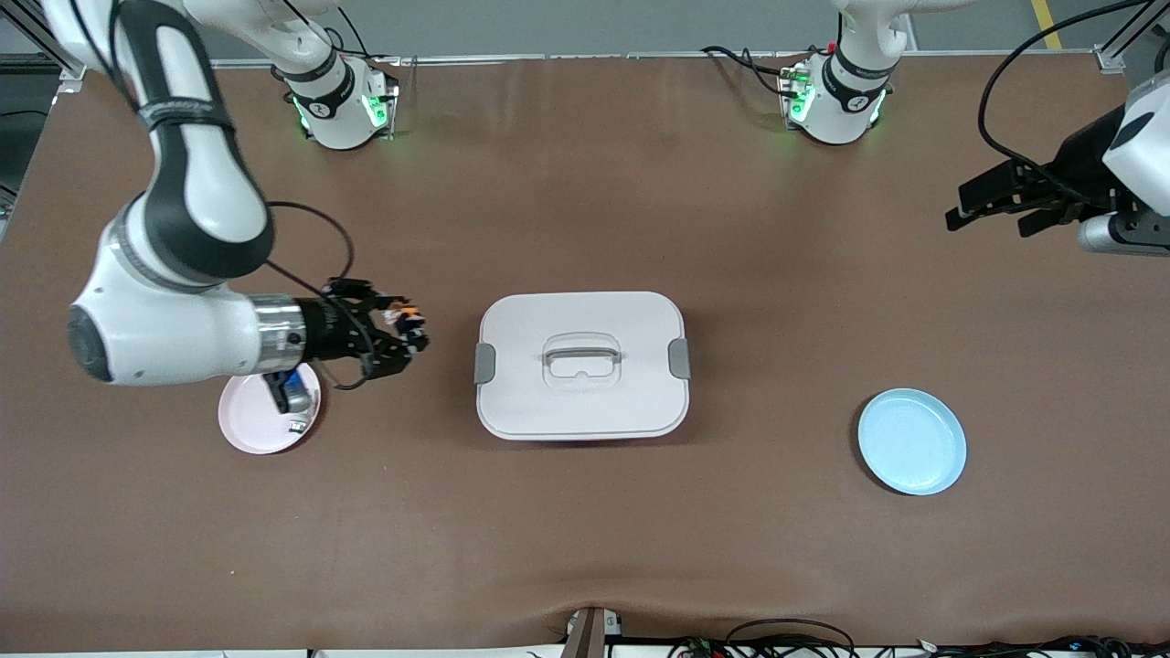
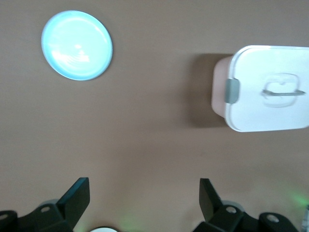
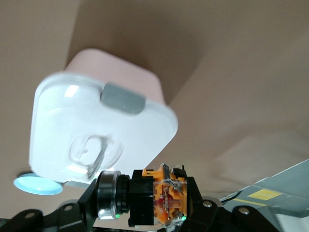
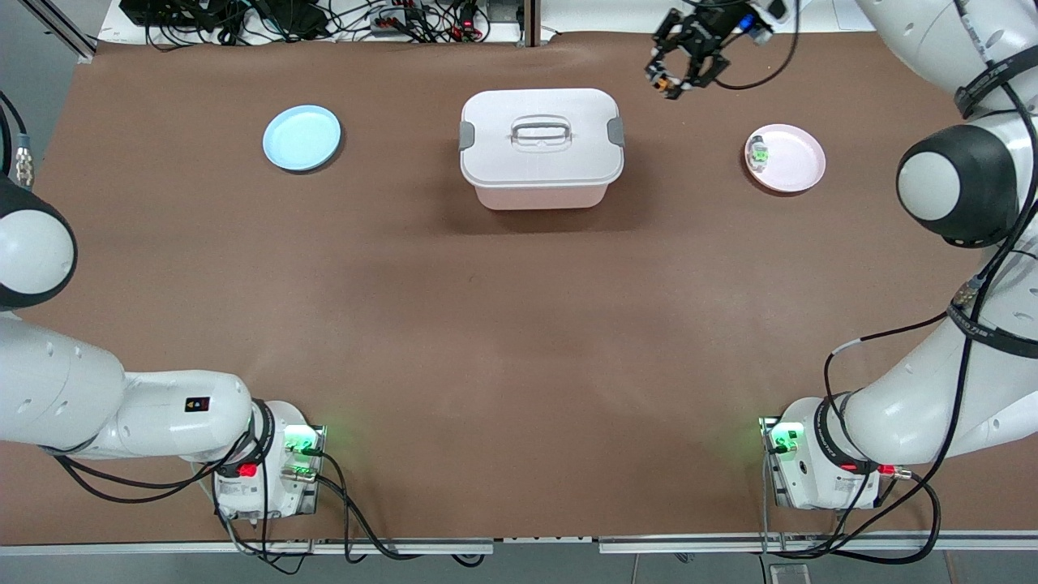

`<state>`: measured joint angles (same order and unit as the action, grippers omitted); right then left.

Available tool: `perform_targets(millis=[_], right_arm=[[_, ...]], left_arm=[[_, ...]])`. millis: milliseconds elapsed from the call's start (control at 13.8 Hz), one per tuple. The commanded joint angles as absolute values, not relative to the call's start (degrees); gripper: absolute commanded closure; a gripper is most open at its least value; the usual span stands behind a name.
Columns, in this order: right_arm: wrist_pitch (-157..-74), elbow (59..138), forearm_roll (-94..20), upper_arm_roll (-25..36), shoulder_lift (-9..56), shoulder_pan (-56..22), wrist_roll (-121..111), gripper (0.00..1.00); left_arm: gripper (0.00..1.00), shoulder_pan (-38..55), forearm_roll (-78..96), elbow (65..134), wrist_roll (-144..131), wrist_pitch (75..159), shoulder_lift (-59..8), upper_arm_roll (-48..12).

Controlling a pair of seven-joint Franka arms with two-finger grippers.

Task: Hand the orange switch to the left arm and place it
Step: 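Lift the switch with the right gripper over the white box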

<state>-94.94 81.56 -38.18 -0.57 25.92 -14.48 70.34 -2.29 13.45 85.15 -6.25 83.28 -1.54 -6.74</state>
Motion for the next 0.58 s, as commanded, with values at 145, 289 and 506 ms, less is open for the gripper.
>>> perform_targets(millis=[145, 289, 506], right_arm=[[-102.90, 76.38, -41.31, 0.09, 25.84, -23.71, 91.29, 1.00], [-106.16, 75.24, -41.31, 0.09, 26.01, -26.70, 97.17, 1.00], [-110.72, 70.77, -41.31, 0.09, 29.17, -30.75, 107.81, 1.00]], left_arm=[[0.00, -2.29, 14.59, 84.99, -7.91, 82.18, -0.97, -9.58], [0.00, -2.29, 14.68, 84.99, -7.73, 82.18, -1.14, -10.72], [0.00, -1.76, 15.37, 84.82, -8.61, 82.27, -1.67, -11.34]])
